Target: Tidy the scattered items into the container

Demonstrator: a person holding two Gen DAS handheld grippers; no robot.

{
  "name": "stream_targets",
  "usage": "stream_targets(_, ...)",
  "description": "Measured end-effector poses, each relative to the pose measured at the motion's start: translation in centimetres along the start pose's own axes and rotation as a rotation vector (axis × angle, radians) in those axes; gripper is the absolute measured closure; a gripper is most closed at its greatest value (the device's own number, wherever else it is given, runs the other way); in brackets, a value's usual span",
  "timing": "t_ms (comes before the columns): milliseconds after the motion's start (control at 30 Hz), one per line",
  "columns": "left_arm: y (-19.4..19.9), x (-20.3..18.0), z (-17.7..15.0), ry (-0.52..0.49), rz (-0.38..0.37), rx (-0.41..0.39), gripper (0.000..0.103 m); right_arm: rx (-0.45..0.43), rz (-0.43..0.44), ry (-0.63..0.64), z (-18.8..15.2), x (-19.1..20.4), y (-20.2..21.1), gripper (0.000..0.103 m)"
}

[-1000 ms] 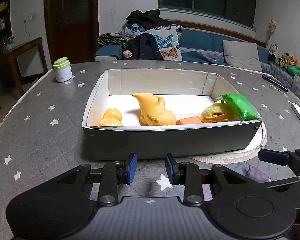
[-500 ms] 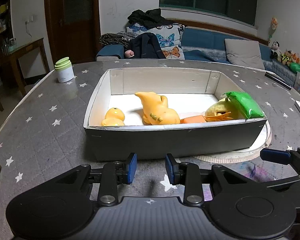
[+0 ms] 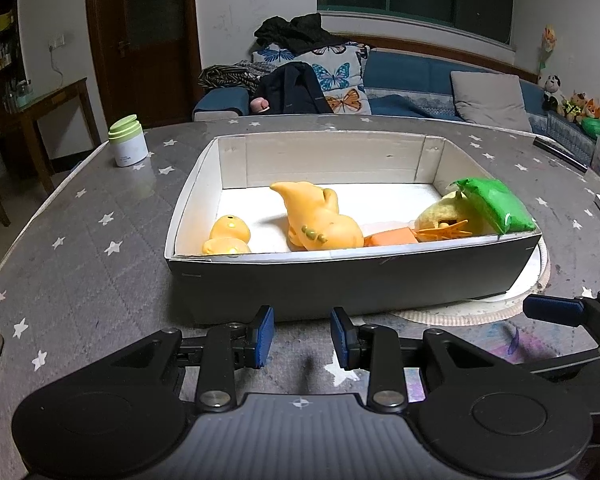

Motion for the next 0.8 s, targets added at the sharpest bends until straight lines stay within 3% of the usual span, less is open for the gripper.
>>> stream_targets(800, -1.4, 0.1, 0.1, -0.012, 0.021, 0.022, 0.069, 0.025, -0.003, 0.0, 0.0, 0.0, -1.3, 0.0)
Point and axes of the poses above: each gripper's, at about its wrist camera, not at the fingertips, and y roughly against the way its jaws point, x to its left, z to its top, the point moved 1 cm from there along -y, roughly the way its jaws point, and after that the axes turned 8 degrees about -x, right-handed, at the moved point
